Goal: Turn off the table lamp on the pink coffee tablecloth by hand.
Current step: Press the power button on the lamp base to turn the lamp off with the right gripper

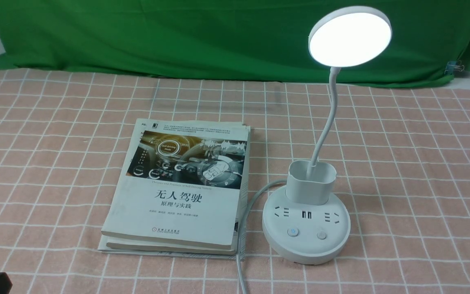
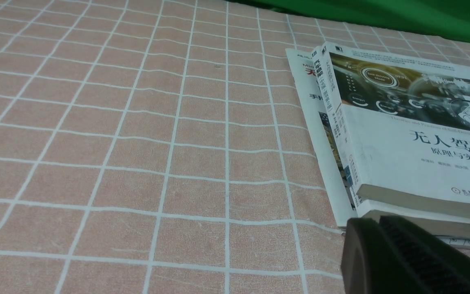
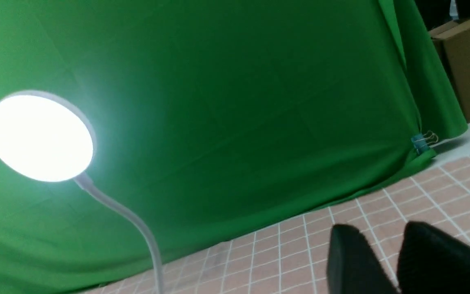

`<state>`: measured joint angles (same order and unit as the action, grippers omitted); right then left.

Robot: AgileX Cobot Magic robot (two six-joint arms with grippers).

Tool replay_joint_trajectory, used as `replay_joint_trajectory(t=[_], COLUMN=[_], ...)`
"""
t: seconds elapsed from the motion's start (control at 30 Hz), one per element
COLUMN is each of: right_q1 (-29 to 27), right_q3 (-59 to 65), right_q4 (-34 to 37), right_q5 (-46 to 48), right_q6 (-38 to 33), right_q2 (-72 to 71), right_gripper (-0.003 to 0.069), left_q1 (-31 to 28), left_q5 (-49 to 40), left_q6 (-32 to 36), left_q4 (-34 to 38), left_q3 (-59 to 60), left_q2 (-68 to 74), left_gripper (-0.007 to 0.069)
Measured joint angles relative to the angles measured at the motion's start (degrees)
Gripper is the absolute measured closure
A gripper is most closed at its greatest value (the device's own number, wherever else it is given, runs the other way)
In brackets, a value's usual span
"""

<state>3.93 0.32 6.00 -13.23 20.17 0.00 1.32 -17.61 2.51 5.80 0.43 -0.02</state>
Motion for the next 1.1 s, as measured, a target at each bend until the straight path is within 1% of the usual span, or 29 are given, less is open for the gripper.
replay_joint_trajectory(t=[0.13, 0.17, 0.2, 0.27, 0.33, 0.37, 0.4, 0.43, 0.47, 0.5, 0.53, 0.57, 0.63, 0.7, 0.8, 0.9, 0.93, 0.97, 1.0, 1.03, 1.1], right_q1=[0.00, 0.00, 0.00, 0.28, 1.07, 1.16, 1.74, 1.89, 1.89, 2.17, 2.17, 2.28, 2.34, 2.90, 5.35, 12.83, 13.91, 18.13, 19.13, 22.54, 24.89], right_q3=[0.00, -0.29, -1.66, -6.93, -16.48, -16.48, -25.20, -29.82, -30.68, -36.33, -37.74, -41.83, -45.78, -48.62, -50.14, -51.41, -51.51, -52.74, -52.92, -54.92, -57.07], right_q4=[0.05, 0.10, 0.10, 0.10, 0.16, 0.16, 0.16, 0.16, 0.16, 0.05, -0.01, -0.07, -0.18, -0.07, 0.02, -0.06, -0.13, -0.26, -0.26, -0.20, 0.03], right_q5=[-0.75, 0.38, 3.70, 12.32, 25.31, 26.59, 38.64, 45.39, 45.39, 54.14, 57.33, 62.50, 67.27, 68.10, 67.34, 63.93, 63.46, 61.44, 60.92, 59.00, 57.31], right_q6=[0.52, 0.64, 0.62, -0.97, -4.62, -5.04, -9.23, -11.21, -11.59, -13.82, -14.37, -16.18, -17.60, -18.15, -17.42, -14.03, -13.76, -11.88, -11.68, -10.46, -9.99], right_q2=[0.00, 0.06, 0.88, 4.27, 10.67, 11.44, 18.27, 22.90, 23.87, 30.59, 32.48, 39.77, 47.72, 55.38, 62.59, 72.13, 73.29, 77.87, 78.97, 83.36, 87.41], right_gripper=[0.0429, 0.0445, 0.0468, 0.0522, 0.0575, 0.0582, 0.0604, 0.0610, 0.0610, 0.0613, 0.0614, 0.0615, 0.0614, 0.0616, 0.0616, 0.0616, 0.0616, 0.0616, 0.0616, 0.0615, 0.0614], left_q1=[0.00, 0.00, 0.00, 0.00, 0.00, 0.00, 0.00, 0.00, 0.00, 0.00, 0.00, 0.00, 0.00, 0.00, 0.00, 0.00, 0.00, 0.00, 0.00, 0.00, 0.00], left_q5=[0.00, 0.00, 0.00, 0.00, 0.00, 0.00, 0.00, 0.00, 0.00, 0.00, 0.00, 0.00, 0.00, 0.00, 0.00, 0.00, 0.00, 0.00, 0.00, 0.00, 0.00], left_q6=[0.00, 0.00, 0.00, 0.00, 0.00, 0.00, 0.00, 0.00, 0.00, 0.00, 0.00, 0.00, 0.00, 0.00, 0.00, 0.00, 0.00, 0.00, 0.00, 0.00, 0.00], left_q4=[0.00, 0.00, 0.00, 0.00, 0.00, 0.00, 0.00, 0.00, 0.00, 0.00, 0.00, 0.00, 0.00, 0.00, 0.00, 0.00, 0.00, 0.00, 0.00, 0.00, 0.00], left_q3=[0.00, 0.00, 0.00, 0.00, 0.00, 0.00, 0.00, 0.00, 0.00, 0.00, 0.00, 0.00, 0.00, 0.00, 0.00, 0.00, 0.00, 0.00, 0.00, 0.00, 0.00], left_q2=[0.00, 0.00, 0.00, 0.00, 0.00, 0.00, 0.00, 0.00, 0.00, 0.00, 0.00, 0.00, 0.00, 0.00, 0.00, 0.00, 0.00, 0.00, 0.00, 0.00, 0.00], left_gripper=[0.0618, 0.0618, 0.0618, 0.0618, 0.0618, 0.0618, 0.0618, 0.0618, 0.0618, 0.0618, 0.0618, 0.0618, 0.0618, 0.0618, 0.0618, 0.0618, 0.0618, 0.0618, 0.0618, 0.0618, 0.0618])
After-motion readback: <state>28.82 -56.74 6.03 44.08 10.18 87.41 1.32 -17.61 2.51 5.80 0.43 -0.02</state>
